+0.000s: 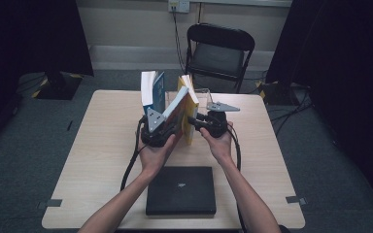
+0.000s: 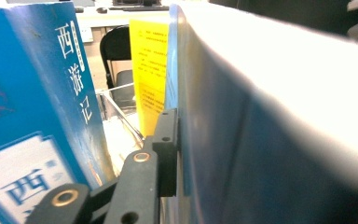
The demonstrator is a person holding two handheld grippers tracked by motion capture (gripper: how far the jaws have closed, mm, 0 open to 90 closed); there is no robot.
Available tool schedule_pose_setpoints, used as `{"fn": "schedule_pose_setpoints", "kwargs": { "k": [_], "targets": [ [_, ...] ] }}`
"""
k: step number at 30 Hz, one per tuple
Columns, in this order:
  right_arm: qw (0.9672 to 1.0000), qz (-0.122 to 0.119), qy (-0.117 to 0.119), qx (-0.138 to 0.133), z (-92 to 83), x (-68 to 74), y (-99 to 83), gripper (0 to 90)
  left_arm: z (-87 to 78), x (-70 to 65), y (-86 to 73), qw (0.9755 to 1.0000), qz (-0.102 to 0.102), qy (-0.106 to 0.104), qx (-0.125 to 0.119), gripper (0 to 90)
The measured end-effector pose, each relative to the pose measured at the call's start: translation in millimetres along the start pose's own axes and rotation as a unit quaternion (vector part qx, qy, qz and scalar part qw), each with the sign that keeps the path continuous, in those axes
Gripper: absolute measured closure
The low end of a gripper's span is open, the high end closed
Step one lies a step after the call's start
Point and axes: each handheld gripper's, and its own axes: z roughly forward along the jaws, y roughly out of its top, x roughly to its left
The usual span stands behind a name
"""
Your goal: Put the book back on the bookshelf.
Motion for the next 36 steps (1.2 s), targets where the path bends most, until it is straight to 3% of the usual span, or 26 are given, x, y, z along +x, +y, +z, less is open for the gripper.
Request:
{"fn": "schedule_pose_setpoints", "kwargs": {
  "k": [11, 14, 17, 21, 32, 36],
  "targets": [
    [1.0000, 0.001, -0.007, -0.001, -11.0, -7.4, -6.7, 53.2, -6.1, 5.0, 7.0, 0.9999, 0.004, 0.003, 0.015, 70.2],
    [1.0000, 0.005, -0.007, -0.001, -14.6, -11.7, -9.9, 51.0, -6.6, 5.1, 8.3, 0.9999, -0.004, 0.008, 0.012, 69.5],
    [1.0000, 0.004, -0.008, 0.001, -18.8, -13.9, -12.6, 50.2, -7.7, 4.8, 10.8, 0.9999, 0.004, 0.007, 0.015, 69.1],
    [1.0000, -0.002, -0.009, 0.002, -32.3, -14.3, -20.3, 50.0, -12.2, 3.7, 21.6, 0.9994, 0.016, 0.007, 0.029, 69.2],
    [0.9995, -0.016, -0.016, 0.022, -69.4, -16.5, -42.7, 48.7, -17.5, 10.3, 32.0, 0.9985, 0.017, -0.003, 0.052, 67.3],
    [0.9987, -0.019, -0.020, 0.044, -82.3, -17.7, -59.1, 48.5, -17.3, 11.2, 43.6, 0.9960, 0.023, -0.011, 0.086, 66.7]
  ]
}}
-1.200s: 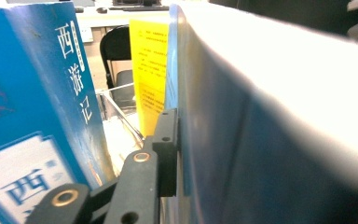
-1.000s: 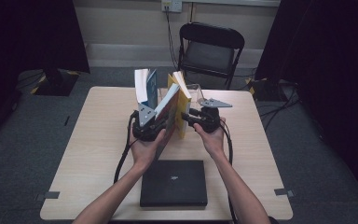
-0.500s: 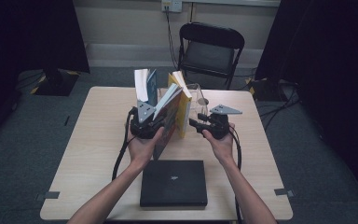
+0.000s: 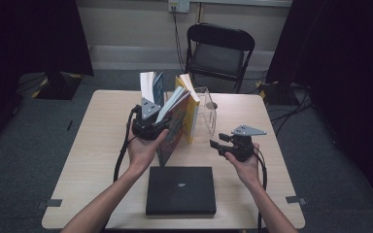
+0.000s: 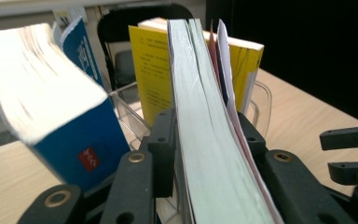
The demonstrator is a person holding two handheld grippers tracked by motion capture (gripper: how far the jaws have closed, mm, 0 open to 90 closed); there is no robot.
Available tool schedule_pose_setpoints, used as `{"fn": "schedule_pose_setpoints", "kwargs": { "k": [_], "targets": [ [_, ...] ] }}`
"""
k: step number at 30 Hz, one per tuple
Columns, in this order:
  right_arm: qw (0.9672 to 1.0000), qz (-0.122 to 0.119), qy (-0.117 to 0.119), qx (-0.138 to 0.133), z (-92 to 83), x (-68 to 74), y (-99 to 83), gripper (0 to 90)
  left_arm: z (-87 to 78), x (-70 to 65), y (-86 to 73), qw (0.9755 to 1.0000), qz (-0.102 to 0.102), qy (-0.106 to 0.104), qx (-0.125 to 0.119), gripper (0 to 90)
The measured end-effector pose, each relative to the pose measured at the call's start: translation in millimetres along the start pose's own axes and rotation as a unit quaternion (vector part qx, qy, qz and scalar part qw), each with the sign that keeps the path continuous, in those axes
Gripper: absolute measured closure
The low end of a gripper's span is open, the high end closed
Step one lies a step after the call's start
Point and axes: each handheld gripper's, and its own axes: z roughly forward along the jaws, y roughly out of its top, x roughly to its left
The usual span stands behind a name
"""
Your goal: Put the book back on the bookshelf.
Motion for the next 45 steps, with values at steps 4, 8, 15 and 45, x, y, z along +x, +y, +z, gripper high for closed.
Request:
{"fn": "schedule_pose_setpoints", "kwargs": {
  "k": [4, 8, 15, 45],
  "targets": [
    [0.9998, -0.006, -0.006, 0.019, -14.0, -1.5, -18.2, 48.3, -1.3, 1.1, 12.3, 0.9990, 0.011, 0.000, 0.043, 69.3],
    [0.9991, -0.008, -0.012, 0.039, -22.7, -4.7, -33.8, 46.4, -0.2, 3.5, 24.5, 0.9948, 0.009, -0.010, 0.101, 69.7],
    [0.9951, -0.026, -0.027, 0.091, -20.8, -7.5, -64.8, 36.5, 2.3, 5.3, 38.8, 0.9862, 0.005, -0.020, 0.164, 70.0],
    [0.9914, -0.049, -0.025, 0.119, -9.4, -10.8, -93.3, 26.5, 45.3, 7.2, 88.3, 0.9184, -0.031, -0.035, 0.393, 65.5]
  ]
}}
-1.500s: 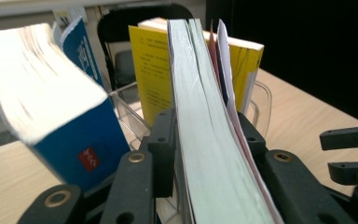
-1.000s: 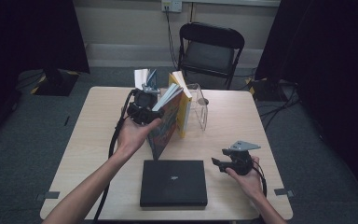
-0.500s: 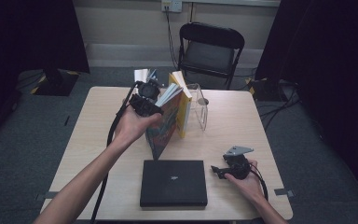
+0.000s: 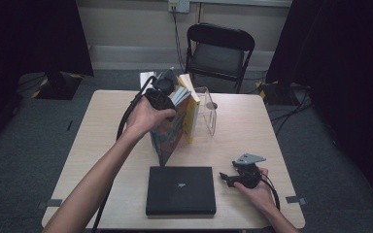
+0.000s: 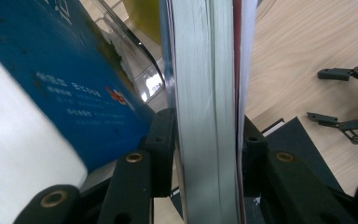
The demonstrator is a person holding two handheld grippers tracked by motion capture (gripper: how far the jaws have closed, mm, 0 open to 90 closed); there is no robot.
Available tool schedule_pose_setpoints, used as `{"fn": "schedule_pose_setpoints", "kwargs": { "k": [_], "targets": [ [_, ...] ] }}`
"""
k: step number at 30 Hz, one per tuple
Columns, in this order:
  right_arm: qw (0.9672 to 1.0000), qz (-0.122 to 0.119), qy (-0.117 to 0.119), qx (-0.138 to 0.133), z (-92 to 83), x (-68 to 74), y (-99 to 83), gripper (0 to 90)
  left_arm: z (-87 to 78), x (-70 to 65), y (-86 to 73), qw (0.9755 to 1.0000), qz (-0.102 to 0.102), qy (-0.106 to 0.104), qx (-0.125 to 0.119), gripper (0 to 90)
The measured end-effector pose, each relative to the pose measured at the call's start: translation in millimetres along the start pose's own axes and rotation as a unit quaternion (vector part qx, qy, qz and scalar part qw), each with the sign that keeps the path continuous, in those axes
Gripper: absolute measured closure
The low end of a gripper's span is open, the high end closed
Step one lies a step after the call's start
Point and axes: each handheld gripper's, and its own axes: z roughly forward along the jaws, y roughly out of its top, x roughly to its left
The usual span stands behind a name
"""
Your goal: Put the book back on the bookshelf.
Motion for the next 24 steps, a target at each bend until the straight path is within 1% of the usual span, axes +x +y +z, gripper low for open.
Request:
{"fn": "schedule_pose_setpoints", "kwargs": {
  "k": [2, 3, 5, 7, 8, 9, 11, 13, 14, 16, 18, 19, 20, 21, 23, 24],
  "targets": [
    [1.0000, 0.000, 0.000, 0.000, 0.0, 0.0, 0.0, 26.5, 1.1, -0.4, 2.1, 1.0000, -0.001, 0.001, 0.002, 65.1],
    [1.0000, 0.001, 0.000, 0.001, -0.1, 0.3, 0.1, 26.6, 2.7, -0.6, 4.4, 1.0000, 0.002, 0.002, 0.009, 65.1],
    [1.0000, 0.003, -0.001, 0.002, -0.2, 0.7, 0.4, 26.6, 5.4, -0.3, 5.4, 0.9999, 0.005, 0.002, 0.011, 65.1],
    [1.0000, 0.004, -0.002, 0.003, -0.1, 1.0, 0.7, 26.6, 6.8, -0.3, 6.6, 0.9999, 0.001, -0.001, 0.010, 65.0],
    [1.0000, 0.003, -0.002, 0.003, 0.0, 1.1, 0.9, 26.5, 7.5, -0.7, 7.0, 0.9999, 0.003, -0.001, 0.010, 65.2],
    [1.0000, 0.003, -0.002, 0.004, 0.0, 1.1, 1.0, 26.5, 7.7, -0.6, 7.5, 0.9999, 0.012, -0.002, 0.010, 65.4],
    [1.0000, 0.003, -0.002, 0.003, 0.1, 1.2, 0.9, 26.2, 8.2, -0.9, 7.0, 0.9999, 0.015, -0.002, 0.004, 65.7],
    [1.0000, 0.003, -0.001, 0.001, 0.2, 1.4, 0.5, 26.1, 9.4, -0.9, 6.6, 0.9999, 0.013, -0.002, 0.000, 66.7],
    [1.0000, 0.003, -0.001, 0.001, 0.3, 1.5, 0.4, 26.0, 9.3, -0.5, 7.1, 0.9999, 0.017, -0.001, 0.003, 66.6],
    [1.0000, 0.003, 0.000, 0.001, 0.3, 1.5, 0.5, 26.0, 9.4, -1.1, 7.6, 0.9999, 0.013, -0.001, 0.005, 66.6],
    [1.0000, 0.003, -0.001, 0.001, 0.4, 1.8, 0.5, 26.0, 9.4, -0.5, 8.4, 0.9998, 0.016, 0.002, 0.008, 68.7],
    [1.0000, 0.003, -0.001, 0.001, 0.4, 1.8, 0.6, 26.0, 9.4, -0.1, 8.5, 0.9999, 0.010, 0.009, 0.010, 69.9],
    [1.0000, 0.003, -0.001, 0.001, 0.4, 1.8, 0.6, 26.0, 9.4, -0.1, 8.5, 0.9999, 0.010, 0.009, 0.010, 71.6],
    [1.0000, 0.004, -0.001, 0.001, 0.4, 1.8, 0.5, 26.0, 8.4, 2.1, 8.2, 0.9995, 0.014, 0.027, 0.008, 73.5],
    [1.0000, 0.004, -0.002, 0.001, 0.4, 1.9, 0.6, 26.0, 8.1, 3.6, 8.0, 0.9996, 0.012, 0.025, 0.008, 73.8],
    [1.0000, 0.004, -0.001, 0.001, 0.4, 1.8, 0.6, 26.0, 7.8, 5.4, 7.0, 0.9997, 0.006, 0.022, 0.005, 73.9]
  ]
}}
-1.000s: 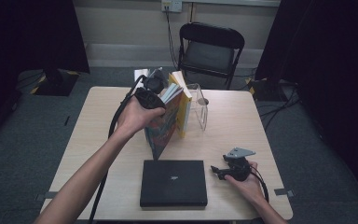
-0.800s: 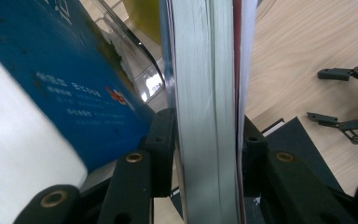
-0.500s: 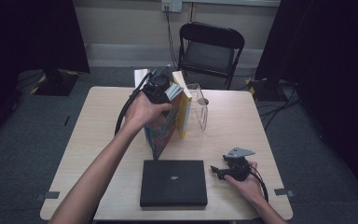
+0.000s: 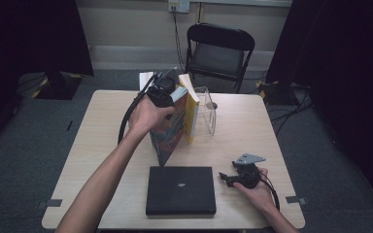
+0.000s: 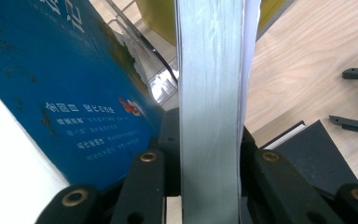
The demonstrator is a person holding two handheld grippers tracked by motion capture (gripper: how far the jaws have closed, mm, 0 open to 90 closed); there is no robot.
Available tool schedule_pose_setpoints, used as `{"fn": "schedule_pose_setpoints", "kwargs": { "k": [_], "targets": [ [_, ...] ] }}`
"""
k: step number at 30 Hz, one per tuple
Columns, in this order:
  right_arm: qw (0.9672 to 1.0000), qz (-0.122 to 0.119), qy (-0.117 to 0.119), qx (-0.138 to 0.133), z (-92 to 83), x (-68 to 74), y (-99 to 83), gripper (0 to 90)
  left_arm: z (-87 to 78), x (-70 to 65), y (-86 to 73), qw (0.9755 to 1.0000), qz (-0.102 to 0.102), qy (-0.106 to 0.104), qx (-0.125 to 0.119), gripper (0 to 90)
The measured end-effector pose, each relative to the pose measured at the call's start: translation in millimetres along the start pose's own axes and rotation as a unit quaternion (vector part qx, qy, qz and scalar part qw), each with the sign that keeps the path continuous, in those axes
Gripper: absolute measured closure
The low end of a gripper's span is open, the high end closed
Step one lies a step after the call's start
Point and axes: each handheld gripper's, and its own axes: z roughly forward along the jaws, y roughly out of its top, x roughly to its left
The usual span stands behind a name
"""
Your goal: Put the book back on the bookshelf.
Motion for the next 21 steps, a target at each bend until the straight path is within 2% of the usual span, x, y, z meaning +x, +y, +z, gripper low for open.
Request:
{"fn": "schedule_pose_setpoints", "kwargs": {
  "k": [4, 6, 7, 8, 9, 11, 12, 15, 17, 20, 21],
  "targets": [
    [1.0000, -0.001, -0.001, -0.001, 0.3, -0.1, 0.2, 26.0, -0.3, 0.6, 1.4, 1.0000, 0.003, 0.000, -0.008, 74.1],
    [1.0000, -0.001, 0.000, -0.001, 0.3, -0.1, 0.2, 26.0, -1.5, 2.5, 4.1, 1.0000, -0.005, -0.001, -0.008, 74.1],
    [1.0000, -0.001, 0.000, -0.001, 0.3, 0.0, 0.2, 26.0, -1.9, 3.8, 4.7, 0.9998, -0.012, -0.002, -0.016, 74.1],
    [1.0000, -0.001, 0.000, -0.001, 0.3, 0.0, 0.2, 26.0, -1.9, 3.8, 4.7, 0.9998, -0.012, -0.002, -0.016, 74.1],
    [1.0000, -0.001, 0.000, -0.001, 0.3, -0.1, 0.2, 26.0, -2.2, 6.7, 6.7, 0.9997, -0.020, -0.007, -0.013, 74.1],
    [1.0000, 0.000, 0.000, -0.001, 0.3, 0.0, 0.2, 26.0, -3.5, 9.4, 8.1, 0.9996, -0.022, -0.011, -0.016, 74.2],
    [1.0000, -0.001, 0.000, -0.001, 0.3, -0.1, 0.2, 26.0, -4.1, 9.7, 8.0, 0.9990, -0.036, -0.014, -0.023, 74.1],
    [1.0000, -0.001, 0.000, -0.001, 0.3, -0.1, 0.2, 26.0, -5.6, 14.3, 11.5, 0.9983, -0.048, -0.020, -0.027, 74.1],
    [1.0000, -0.001, 0.001, -0.001, 0.4, -0.2, 0.2, 26.0, -5.4, 14.2, 12.3, 0.9979, -0.055, -0.021, -0.028, 74.1],
    [1.0000, -0.001, 0.001, -0.002, 0.6, -0.2, 0.2, 26.0, -7.0, 15.0, 16.6, 0.9980, -0.051, -0.017, -0.032, 74.1],
    [1.0000, -0.001, 0.001, -0.002, 0.7, -0.1, 0.3, 26.0, -8.5, 13.7, 19.0, 0.9976, -0.059, -0.016, -0.030, 74.1]
  ]
}}
